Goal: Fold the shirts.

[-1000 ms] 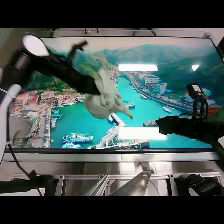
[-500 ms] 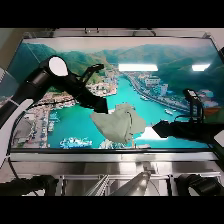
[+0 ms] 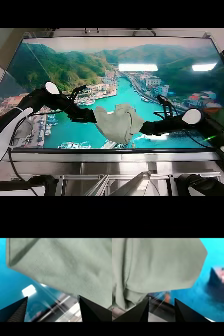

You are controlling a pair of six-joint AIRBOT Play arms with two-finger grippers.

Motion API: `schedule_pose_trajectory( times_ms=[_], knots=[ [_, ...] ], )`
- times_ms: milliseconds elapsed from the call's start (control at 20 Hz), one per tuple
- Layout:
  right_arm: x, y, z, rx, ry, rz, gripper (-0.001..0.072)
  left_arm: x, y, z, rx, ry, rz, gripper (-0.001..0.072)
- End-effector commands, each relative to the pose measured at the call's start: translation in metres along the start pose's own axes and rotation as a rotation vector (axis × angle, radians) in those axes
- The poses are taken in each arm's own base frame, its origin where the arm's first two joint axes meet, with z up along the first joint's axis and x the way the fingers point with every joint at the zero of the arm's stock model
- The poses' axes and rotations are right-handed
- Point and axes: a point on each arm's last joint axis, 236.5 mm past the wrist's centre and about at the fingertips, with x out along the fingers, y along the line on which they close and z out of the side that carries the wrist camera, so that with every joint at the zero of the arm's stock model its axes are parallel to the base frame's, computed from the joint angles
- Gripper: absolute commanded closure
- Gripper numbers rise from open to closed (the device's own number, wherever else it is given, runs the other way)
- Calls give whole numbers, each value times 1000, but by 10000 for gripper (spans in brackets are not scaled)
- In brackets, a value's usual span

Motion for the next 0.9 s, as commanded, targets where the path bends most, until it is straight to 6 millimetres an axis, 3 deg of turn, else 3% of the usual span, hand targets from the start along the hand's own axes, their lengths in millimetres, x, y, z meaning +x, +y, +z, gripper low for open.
schedule_pose_trajectory(
  times_ms=[0, 150, 250, 300, 350, 400, 550, 600, 700, 850],
  knots=[
    [36, 10, 7, 69, 35, 128, 345, 19, 1, 14, -44, -40, -153, 11],
    [45, 18, 30, 106, -43, 195, 345, 21, 7, 31, -53, -108, -201, 21],
    [43, 23, 40, 136, -82, 222, 346, 14, 10, 47, -43, -171, -194, 365],
    [43, 24, 42, 132, -87, 222, 390, 10, 9, 54, -29, -189, -185, 513],
    [42, 24, 44, 118, -93, 222, 654, 5, 7, 60, -14, -200, -186, 671],
    [41, 25, 47, 99, -106, 220, 688, 0, 1, 65, 4, -207, -190, 692],
    [21, 36, 71, 32, -177, 233, 690, -26, -30, 76, 77, -202, -228, 693],
    [4, 40, 86, 17, -230, 242, 690, -45, -46, 78, 124, -208, -238, 693],
    [-55, 51, 121, -30, -382, 267, 692, -97, -77, 83, 211, -275, -236, 693],
    [-195, 77, 163, -127, -704, 290, 692, -200, -127, 86, 350, -481, -174, 693]
  ],
)
